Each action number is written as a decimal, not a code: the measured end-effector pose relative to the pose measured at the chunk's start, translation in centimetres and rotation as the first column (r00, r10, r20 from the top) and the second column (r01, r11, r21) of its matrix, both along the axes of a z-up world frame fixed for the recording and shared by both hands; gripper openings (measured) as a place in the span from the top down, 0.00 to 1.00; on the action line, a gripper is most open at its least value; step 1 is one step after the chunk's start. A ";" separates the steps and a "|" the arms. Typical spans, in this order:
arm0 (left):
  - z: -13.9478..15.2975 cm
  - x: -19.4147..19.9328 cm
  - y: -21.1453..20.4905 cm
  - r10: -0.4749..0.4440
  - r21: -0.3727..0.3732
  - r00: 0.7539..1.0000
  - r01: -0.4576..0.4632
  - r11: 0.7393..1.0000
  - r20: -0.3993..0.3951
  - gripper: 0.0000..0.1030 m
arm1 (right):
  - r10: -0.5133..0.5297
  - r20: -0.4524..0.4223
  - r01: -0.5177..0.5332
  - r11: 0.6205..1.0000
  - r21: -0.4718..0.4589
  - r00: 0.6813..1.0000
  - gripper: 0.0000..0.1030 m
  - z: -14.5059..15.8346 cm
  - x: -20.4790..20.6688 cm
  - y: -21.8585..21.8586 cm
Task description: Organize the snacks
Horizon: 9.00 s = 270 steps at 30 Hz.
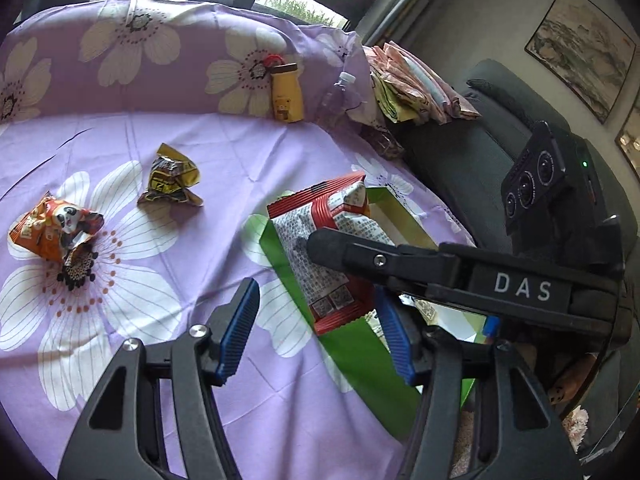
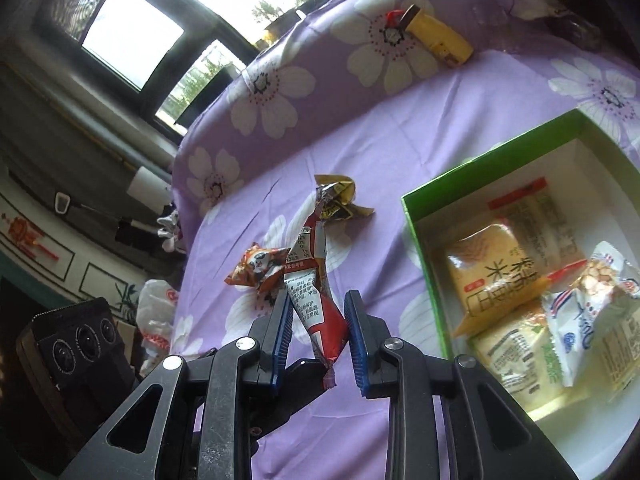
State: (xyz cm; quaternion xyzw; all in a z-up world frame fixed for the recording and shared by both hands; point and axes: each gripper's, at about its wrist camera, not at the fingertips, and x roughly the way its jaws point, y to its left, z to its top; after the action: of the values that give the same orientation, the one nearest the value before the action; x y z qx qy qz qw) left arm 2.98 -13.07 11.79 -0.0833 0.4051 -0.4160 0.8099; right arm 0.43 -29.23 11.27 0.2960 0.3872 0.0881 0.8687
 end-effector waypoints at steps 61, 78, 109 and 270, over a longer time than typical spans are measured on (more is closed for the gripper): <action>-1.1 7.5 16.8 0.493 0.091 0.868 -0.487 0.869 -0.056 0.15 | -0.032 0.003 0.032 0.980 -0.196 0.999 0.29 1.1 2.4 4.7; -8.0 15.1 15.8 0.405 0.112 0.893 -0.390 0.914 -0.199 0.16 | 0.240 -0.169 -0.270 0.946 -0.181 0.956 0.28 -4.6 20.0 14.8; -1.1 1.6 8.3 0.173 0.078 0.985 -0.173 0.982 0.011 0.41 | 0.293 -0.008 -0.293 0.954 -0.061 0.956 0.55 -1.2 5.2 10.2; -9.1 -4.2 6.8 0.253 0.092 0.965 -0.246 0.965 -0.076 0.33 | 0.165 -0.119 -0.178 0.978 -0.107 0.979 0.52 -7.4 -1.9 6.8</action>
State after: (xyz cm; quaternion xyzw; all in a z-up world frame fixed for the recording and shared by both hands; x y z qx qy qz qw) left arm -1.21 -6.22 2.68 -0.1186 0.4432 -0.2898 0.8400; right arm -1.46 -22.39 3.92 0.2142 0.4628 0.1236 0.8513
